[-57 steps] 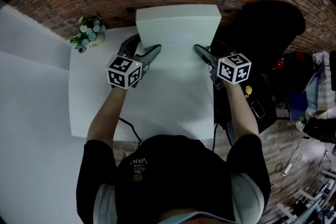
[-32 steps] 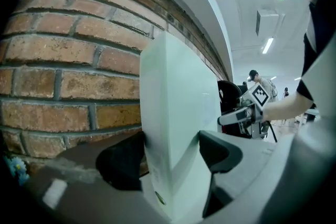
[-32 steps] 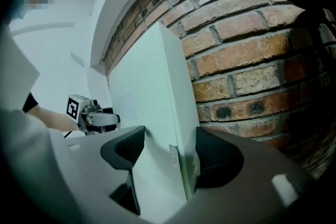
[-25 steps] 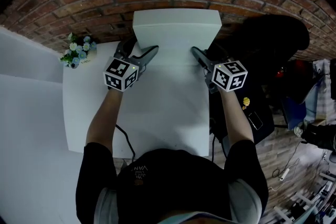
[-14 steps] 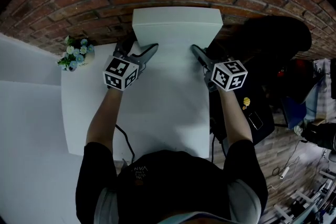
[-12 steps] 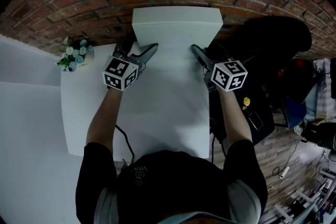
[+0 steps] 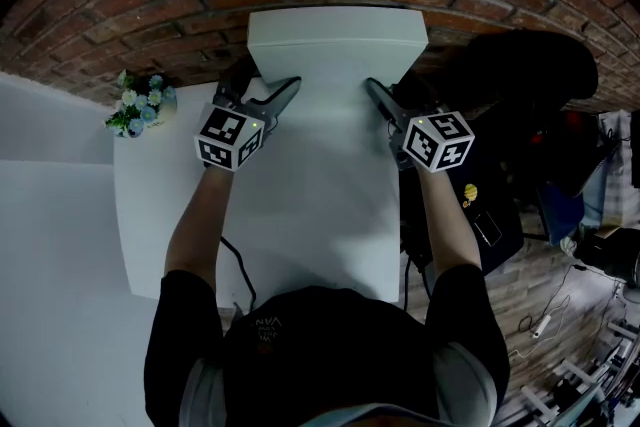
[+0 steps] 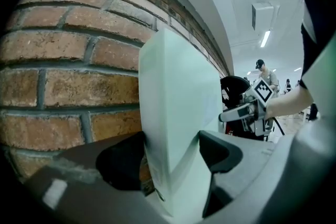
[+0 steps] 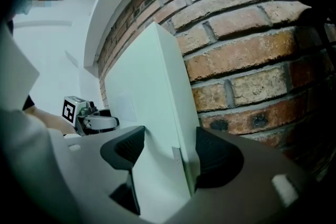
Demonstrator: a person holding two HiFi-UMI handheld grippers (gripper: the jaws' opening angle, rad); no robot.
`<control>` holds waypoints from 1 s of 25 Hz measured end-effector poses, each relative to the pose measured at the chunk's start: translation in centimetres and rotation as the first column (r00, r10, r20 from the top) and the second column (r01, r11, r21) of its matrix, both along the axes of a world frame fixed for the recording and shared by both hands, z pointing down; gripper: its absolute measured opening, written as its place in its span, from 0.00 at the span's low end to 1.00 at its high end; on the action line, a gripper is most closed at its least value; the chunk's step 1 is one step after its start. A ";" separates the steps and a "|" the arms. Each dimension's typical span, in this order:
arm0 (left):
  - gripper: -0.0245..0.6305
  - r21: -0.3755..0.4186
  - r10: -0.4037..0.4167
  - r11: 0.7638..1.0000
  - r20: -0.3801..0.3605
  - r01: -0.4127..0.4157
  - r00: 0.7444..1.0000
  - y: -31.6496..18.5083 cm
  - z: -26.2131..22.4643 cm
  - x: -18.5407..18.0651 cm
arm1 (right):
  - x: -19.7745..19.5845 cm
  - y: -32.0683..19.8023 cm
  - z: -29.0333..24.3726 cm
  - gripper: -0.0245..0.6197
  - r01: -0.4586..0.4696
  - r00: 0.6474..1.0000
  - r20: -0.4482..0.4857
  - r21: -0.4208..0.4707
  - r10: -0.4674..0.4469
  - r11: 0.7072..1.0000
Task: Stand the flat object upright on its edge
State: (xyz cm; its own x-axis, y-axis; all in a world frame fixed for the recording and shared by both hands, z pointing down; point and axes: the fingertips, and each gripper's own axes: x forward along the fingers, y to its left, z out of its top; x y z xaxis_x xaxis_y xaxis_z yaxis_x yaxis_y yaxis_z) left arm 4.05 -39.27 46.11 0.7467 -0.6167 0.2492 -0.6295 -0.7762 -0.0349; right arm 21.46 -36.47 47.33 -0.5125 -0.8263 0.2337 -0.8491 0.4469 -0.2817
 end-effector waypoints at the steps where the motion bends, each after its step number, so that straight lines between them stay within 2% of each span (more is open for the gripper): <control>1: 0.55 0.001 -0.005 1.000 -0.001 0.005 1.000 -0.1 0.0 0.0 | 0.0 -0.1 0.0 0.50 -0.001 1.000 0.000 0.001 0.001 1.000; 19: 0.55 0.042 -0.103 0.994 0.049 0.101 0.993 -1.8 -0.2 -0.4 | -0.2 -1.7 0.1 0.49 -0.024 1.000 0.019 0.021 0.023 0.999; 25: 0.55 0.051 -0.113 0.993 0.063 0.110 0.992 -2.0 -0.2 -0.6 | -0.3 -2.2 0.0 0.49 -0.012 1.000 -0.013 0.032 0.013 0.999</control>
State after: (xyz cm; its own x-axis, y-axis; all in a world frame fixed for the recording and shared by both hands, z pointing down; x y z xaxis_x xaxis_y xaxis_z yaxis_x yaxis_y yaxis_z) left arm 3.47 -41.26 45.90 0.6552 -0.7079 0.2638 -0.7074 -0.6975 -0.1144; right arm 21.14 -38.68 47.29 -0.4989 -0.8398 0.2141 -0.8583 0.4446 -0.2563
